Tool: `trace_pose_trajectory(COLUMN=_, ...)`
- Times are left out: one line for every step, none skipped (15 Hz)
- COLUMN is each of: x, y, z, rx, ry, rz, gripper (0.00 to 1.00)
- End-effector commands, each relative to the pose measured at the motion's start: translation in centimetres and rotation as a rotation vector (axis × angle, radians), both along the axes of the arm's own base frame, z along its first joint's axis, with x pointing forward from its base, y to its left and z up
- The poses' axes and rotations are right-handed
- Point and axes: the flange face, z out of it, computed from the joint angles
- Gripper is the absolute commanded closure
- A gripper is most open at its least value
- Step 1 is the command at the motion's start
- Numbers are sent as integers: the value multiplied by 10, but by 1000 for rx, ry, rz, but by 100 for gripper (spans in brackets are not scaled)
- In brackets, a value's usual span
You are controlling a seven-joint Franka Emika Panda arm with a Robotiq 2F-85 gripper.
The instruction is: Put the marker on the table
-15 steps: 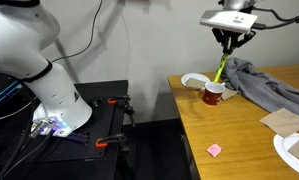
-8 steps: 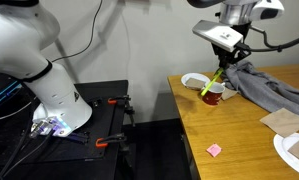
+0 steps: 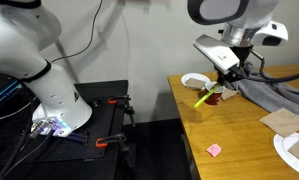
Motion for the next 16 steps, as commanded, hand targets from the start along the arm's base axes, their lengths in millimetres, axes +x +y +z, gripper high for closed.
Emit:
trace_pose_trajectory(x=13, y=-15, z=-15, rx=52, ry=36, rz=-51, gripper=95)
trace_pose_trajectory(x=17, y=-18, z=-21, rx=62, ry=35, rz=-61, gripper=95)
trace_pose_trajectory(x=20, y=-21, z=-25, rx=68, ry=36, rz=-70, gripper=95)
trace_pose_trajectory(x=25, y=-24, z=-29, rx=69, ry=29, rz=-68, gripper=95)
trace_pose_trajectory(x=31, y=-24, z=-31, rx=71, ry=11, rz=-59, gripper=95)
trace_pose_trajectory(x=17, y=-22, z=-31, rx=41, ry=28, rz=-64, gripper=82)
trace_pose_trajectory(x=21, y=-23, z=-33, rx=46, ry=27, rz=-65, gripper=82)
trace_pose_trajectory(x=24, y=-24, z=-35, rx=48, ry=25, rz=-66, gripper=82)
trace_pose_trajectory(x=26, y=-24, z=-36, rx=49, ry=24, rz=-66, gripper=82)
trace_pose_trajectory(x=27, y=-23, z=-36, rx=50, ry=23, rz=-65, gripper=82)
trace_pose_trajectory(x=28, y=-23, z=-36, rx=50, ry=23, rz=-64, gripper=82)
trace_pose_trajectory(x=30, y=-23, z=-34, rx=56, ry=28, rz=-71, gripper=95)
trace_pose_trajectory(x=33, y=-26, z=-33, rx=71, ry=43, rz=-86, gripper=95)
trace_pose_trajectory(x=36, y=-28, z=-33, rx=90, ry=54, rz=-94, gripper=95)
trace_pose_trajectory(x=39, y=-32, z=-33, rx=105, ry=73, rz=-101, gripper=95)
trace_pose_trajectory(x=43, y=-37, z=-34, rx=121, ry=97, rz=-104, gripper=95)
